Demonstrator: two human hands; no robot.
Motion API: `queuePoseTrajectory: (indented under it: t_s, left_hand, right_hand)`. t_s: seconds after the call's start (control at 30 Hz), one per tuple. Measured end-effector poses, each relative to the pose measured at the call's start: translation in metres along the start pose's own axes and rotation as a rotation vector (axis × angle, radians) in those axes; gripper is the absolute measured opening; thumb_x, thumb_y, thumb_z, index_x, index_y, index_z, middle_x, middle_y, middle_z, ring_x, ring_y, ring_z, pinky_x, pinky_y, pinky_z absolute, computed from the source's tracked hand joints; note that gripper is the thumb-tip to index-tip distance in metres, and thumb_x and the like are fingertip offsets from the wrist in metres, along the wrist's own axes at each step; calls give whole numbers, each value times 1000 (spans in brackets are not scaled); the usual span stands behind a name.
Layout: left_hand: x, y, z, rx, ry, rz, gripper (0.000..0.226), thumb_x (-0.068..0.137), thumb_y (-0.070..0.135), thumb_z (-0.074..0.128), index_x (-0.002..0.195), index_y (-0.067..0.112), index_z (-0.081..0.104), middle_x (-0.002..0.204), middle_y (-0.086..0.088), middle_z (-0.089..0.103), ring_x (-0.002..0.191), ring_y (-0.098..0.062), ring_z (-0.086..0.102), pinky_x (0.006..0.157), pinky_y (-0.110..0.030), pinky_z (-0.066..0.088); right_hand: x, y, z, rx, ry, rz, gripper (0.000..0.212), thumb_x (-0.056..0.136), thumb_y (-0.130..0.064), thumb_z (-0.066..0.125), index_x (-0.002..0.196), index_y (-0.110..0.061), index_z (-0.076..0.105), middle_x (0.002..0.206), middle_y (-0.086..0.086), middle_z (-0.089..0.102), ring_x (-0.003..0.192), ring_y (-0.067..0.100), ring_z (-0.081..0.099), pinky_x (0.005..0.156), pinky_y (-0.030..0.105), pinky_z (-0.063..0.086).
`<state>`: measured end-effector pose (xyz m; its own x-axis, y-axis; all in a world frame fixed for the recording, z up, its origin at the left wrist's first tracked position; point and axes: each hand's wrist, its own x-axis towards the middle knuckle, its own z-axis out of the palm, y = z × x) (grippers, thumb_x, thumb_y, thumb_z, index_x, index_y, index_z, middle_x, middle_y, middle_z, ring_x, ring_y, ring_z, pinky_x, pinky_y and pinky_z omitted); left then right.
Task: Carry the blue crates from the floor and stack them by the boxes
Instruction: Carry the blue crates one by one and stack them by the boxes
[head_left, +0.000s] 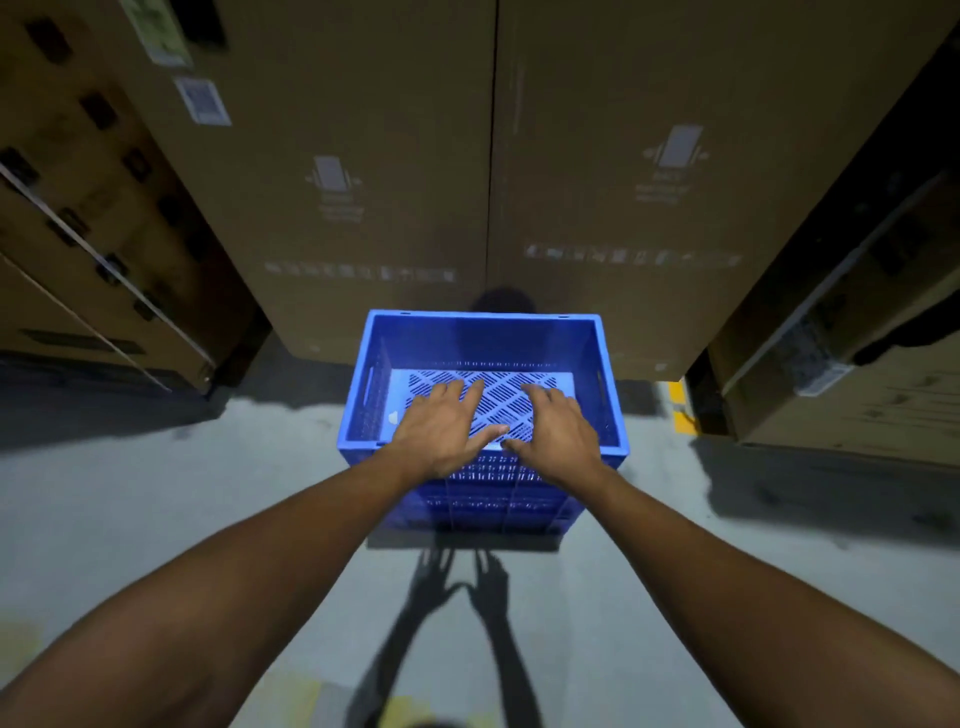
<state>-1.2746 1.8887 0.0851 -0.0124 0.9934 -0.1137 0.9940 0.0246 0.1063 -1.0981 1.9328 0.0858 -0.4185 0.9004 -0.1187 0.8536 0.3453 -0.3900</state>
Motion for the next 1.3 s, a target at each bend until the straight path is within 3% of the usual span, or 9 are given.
queuePoseTrajectory:
  t_s: [0.27, 0.43, 0.53, 0.63, 0.73, 0.87, 1.3]
  left_hand:
    - [-147, 50, -165, -335, 279, -19, 64, 97, 56, 37, 144, 14, 38, 143, -8, 45, 131, -28, 40, 104, -45, 40]
    - [-262, 78, -220, -515, 401, -52, 60, 97, 57, 37, 145, 21, 36, 147, 0, 42, 135, -17, 37, 106, -36, 35]
    - [-330, 92, -236, -593, 481, -63, 59, 98, 56, 37, 144, 20, 37, 144, 1, 45, 133, -16, 39, 108, -40, 37]
    - [-399, 110, -251, -659, 568, -44, 58, 97, 58, 36, 141, 22, 40, 141, 1, 48, 131, -16, 43, 104, -44, 42]
    - [-468, 126, -266, -678, 649, -20, 53, 99, 51, 40, 142, 20, 40, 142, -1, 47, 131, -17, 43, 106, -43, 41]
    - [-542, 142, -297, -667, 737, 23, 51, 98, 47, 42, 140, 18, 43, 138, -2, 50, 128, -17, 45, 105, -43, 42]
    - [-650, 238, -391, -543, 933, 259, 47, 98, 42, 47, 137, 17, 47, 133, -3, 53, 123, -16, 49, 99, -41, 45]
  right_hand:
    - [-130, -75, -140, 488, 340, 4, 71, 80, -50, 74, 138, -20, 48, 134, 3, 57, 121, 20, 55, 98, 42, 48]
    - [-250, -116, -190, 774, 494, 19, 51, 83, -41, 75, 127, -24, 56, 116, -7, 65, 107, 8, 61, 93, 37, 52]
    - [-321, -143, -211, 897, 528, -11, 46, 85, -39, 74, 125, -25, 57, 112, -8, 64, 103, 2, 62, 85, 22, 52]
    - [-390, -167, -229, 930, 584, -59, 44, 86, -37, 73, 124, -24, 58, 110, -8, 66, 100, -2, 62, 82, 14, 50]
    - [-456, -193, -240, 988, 619, -114, 43, 86, -35, 74, 123, -20, 61, 107, -2, 70, 99, 7, 66, 86, 28, 56]
    - [-531, -221, -259, 1019, 639, -170, 40, 83, -38, 74, 119, -23, 63, 103, -4, 71, 98, 8, 68, 87, 41, 57]
    - [-690, -240, -342, 959, 788, -388, 36, 87, -26, 73, 120, -16, 63, 103, -1, 71, 92, -3, 66, 78, 12, 51]
